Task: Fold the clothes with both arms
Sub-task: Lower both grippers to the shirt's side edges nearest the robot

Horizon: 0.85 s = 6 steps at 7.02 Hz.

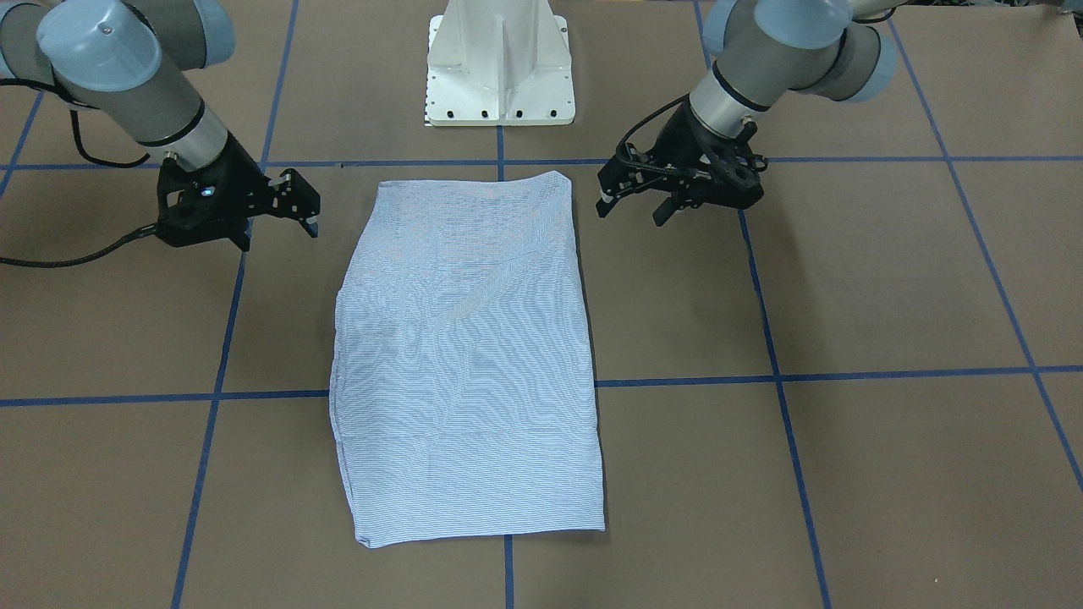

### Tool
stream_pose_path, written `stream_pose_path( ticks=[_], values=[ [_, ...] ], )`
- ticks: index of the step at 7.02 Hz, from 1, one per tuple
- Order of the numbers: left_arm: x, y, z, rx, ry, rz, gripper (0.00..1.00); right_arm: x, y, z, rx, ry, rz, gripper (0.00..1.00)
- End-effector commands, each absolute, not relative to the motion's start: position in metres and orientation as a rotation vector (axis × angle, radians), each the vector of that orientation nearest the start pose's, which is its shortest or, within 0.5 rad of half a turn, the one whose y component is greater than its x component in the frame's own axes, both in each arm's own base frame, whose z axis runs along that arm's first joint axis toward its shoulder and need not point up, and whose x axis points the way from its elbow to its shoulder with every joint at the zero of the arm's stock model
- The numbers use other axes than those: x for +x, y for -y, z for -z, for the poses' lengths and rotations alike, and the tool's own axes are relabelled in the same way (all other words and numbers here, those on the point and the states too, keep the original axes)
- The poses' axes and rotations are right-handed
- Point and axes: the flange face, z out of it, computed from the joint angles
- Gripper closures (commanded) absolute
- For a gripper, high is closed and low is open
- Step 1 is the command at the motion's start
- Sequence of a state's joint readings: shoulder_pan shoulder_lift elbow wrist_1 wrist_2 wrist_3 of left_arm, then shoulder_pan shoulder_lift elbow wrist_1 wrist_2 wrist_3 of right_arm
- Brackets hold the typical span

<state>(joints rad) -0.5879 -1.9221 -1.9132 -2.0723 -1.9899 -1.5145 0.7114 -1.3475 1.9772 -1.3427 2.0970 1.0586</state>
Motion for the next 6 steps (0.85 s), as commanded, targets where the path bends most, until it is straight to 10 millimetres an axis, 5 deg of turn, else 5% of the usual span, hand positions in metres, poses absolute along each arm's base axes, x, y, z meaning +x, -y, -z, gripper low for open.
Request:
stream_pose_path(
  ticks=[1, 3, 6],
  values=[
    [0.482, 0.321, -0.251, -0.086, -1.222, 0.264, 0.00, -0.381, 0.390, -0.314, 0.021, 1.025, -0.004, 0.00],
    [0.520, 0.268, -0.254, -0.179, -1.196, 0.270, 0.01, -0.389, 0.384, -0.312, 0.010, 1.024, -0.017, 0.00],
    [0.555, 0.265, -0.276, -0.169, -1.135, 0.282, 0.08, -0.391, 0.379, -0.308, 0.003, 1.032, -0.018, 0.00]
  ],
)
